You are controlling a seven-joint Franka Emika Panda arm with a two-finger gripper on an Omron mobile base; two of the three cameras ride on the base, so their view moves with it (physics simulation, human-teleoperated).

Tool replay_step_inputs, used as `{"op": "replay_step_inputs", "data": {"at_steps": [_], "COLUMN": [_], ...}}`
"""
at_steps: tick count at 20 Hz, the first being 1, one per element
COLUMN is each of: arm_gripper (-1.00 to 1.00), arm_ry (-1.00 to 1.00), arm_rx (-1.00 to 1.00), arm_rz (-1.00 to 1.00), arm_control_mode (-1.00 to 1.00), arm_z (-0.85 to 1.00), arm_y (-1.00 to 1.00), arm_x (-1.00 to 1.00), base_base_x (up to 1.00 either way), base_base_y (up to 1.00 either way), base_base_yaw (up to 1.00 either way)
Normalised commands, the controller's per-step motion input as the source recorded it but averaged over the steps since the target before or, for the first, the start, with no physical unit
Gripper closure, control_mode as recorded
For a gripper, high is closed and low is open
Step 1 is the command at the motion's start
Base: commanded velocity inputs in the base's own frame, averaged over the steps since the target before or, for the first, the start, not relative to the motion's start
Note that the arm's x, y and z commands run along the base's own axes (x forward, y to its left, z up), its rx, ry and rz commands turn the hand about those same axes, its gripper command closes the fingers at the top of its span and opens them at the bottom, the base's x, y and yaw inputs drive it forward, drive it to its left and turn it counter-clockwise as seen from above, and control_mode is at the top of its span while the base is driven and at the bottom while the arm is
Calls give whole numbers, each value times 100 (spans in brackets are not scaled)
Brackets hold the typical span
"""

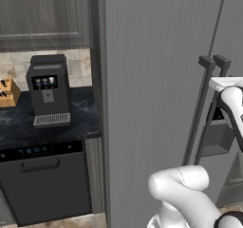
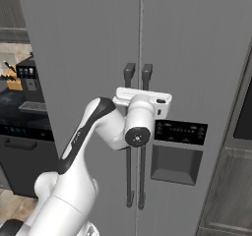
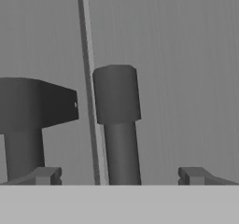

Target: Open the freezer door, pick up the ice cube tray from the freezer, and place it on the dining counter.

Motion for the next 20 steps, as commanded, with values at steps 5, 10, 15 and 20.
{"op": "replay_step_inputs", "data": {"at_steps": [5, 10, 15, 20], "arm_gripper": [-100, -100, -100, -100], "arm_ry": [0, 0, 0, 0], "arm_rx": [0, 0, 0, 0], "arm_rz": [0, 0, 0, 0], "arm_control_mode": [-100, -100, -100, -100], "arm_z": [-1, 0, 0, 0], "arm_y": [0, 0, 0, 0], "arm_x": [12, 10, 13, 10], "base_base_x": [0, 0, 0, 0], "base_base_y": [0, 0, 0, 0], "base_base_yaw": [0, 0, 0, 0]}}
